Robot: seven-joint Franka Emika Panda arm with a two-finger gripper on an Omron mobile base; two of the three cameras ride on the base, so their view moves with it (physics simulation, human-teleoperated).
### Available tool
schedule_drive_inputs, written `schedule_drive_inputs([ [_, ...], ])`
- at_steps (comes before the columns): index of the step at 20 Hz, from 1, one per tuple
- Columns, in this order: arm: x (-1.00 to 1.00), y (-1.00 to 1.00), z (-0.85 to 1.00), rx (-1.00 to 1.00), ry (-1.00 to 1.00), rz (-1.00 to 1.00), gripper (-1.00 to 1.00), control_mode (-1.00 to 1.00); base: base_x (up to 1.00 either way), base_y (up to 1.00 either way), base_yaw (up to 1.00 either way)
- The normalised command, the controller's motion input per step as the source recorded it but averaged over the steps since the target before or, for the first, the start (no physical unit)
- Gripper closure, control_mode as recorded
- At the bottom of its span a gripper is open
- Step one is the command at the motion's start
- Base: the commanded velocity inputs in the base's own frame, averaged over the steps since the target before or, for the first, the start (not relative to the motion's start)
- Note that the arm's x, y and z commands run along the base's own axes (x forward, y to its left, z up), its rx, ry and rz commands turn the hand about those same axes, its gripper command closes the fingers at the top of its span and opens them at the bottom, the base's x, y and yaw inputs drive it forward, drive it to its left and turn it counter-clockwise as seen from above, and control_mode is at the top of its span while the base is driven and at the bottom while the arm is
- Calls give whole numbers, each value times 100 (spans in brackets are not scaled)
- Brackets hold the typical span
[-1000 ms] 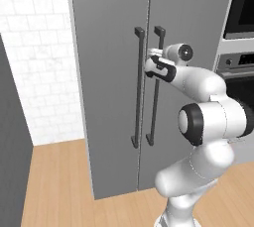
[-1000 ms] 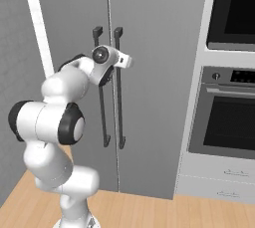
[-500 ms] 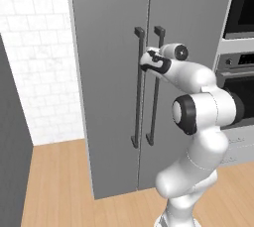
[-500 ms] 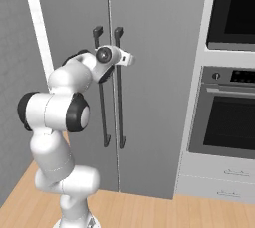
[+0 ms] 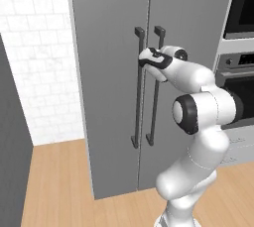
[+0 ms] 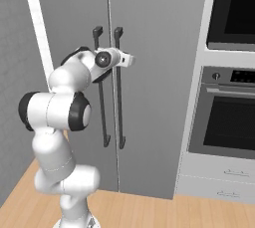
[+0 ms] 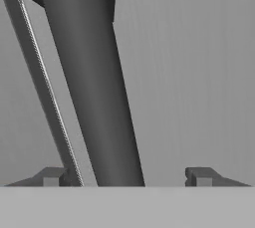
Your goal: Grab a lemon wedge from the fridge and one ice cube from the ice bowl, and put them in the glass of lemonade.
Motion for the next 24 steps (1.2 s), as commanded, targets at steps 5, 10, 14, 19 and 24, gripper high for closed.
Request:
schedule_drive_inputs([
  [5,6,-4,0,0,10,0,100,-100,0,0,0],
  [10,-71,-43,0,1,19,0,100,-100,0,0,0],
  [14,-100,-78,0,5,17,-1,100,-100,0,0,0],
  [19,-100,-99,5,8,4,-3,100,-100,0,0,0],
  [24,-100,-100,12,10,0,-2,100,-100,0,0,0],
])
